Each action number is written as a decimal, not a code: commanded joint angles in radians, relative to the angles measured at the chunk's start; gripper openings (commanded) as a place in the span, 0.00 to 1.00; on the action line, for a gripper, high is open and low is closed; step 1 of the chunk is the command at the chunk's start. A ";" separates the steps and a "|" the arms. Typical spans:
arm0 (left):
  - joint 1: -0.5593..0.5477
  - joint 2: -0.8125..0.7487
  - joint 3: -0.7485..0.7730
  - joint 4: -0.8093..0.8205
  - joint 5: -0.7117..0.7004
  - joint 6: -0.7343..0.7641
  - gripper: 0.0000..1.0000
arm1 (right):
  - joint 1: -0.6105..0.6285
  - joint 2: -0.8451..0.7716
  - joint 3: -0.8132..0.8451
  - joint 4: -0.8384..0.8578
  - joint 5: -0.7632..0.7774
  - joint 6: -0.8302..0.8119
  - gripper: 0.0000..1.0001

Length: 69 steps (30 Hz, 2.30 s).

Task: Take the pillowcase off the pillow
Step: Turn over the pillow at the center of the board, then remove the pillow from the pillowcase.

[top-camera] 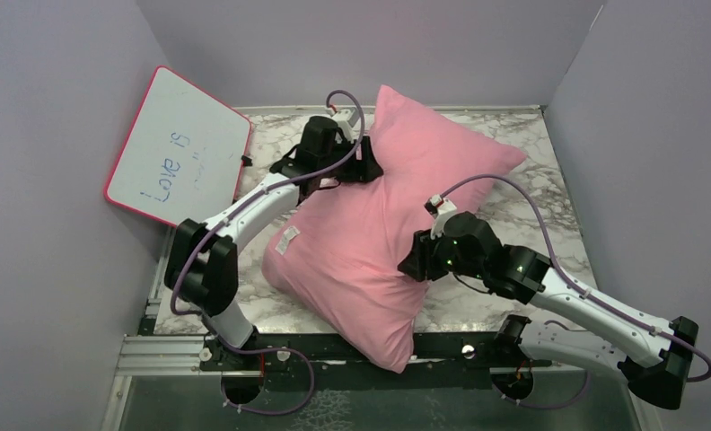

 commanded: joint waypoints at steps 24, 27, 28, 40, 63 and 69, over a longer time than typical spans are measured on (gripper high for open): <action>0.039 -1.149 -0.772 -0.398 -0.039 -0.344 0.91 | 0.012 0.506 0.495 -0.144 0.065 -0.258 0.73; 0.039 -1.130 -0.801 -0.379 -0.061 -0.334 0.74 | 0.012 0.553 0.436 -0.109 0.151 -0.225 0.57; 0.038 -1.122 -0.809 -0.368 -0.068 -0.327 0.68 | 0.012 0.542 0.404 -0.082 0.170 -0.207 0.48; 0.038 -0.722 -0.713 0.028 -0.058 -0.215 0.00 | 0.012 0.224 0.074 0.104 -0.083 -0.015 0.05; 0.045 -0.819 -0.685 -0.143 -0.172 -0.146 0.02 | 0.011 0.049 0.090 0.222 -0.138 -0.101 0.96; 0.045 -0.969 -0.713 -0.243 -0.160 -0.216 0.84 | 0.012 0.286 0.192 0.106 -0.205 -0.137 0.80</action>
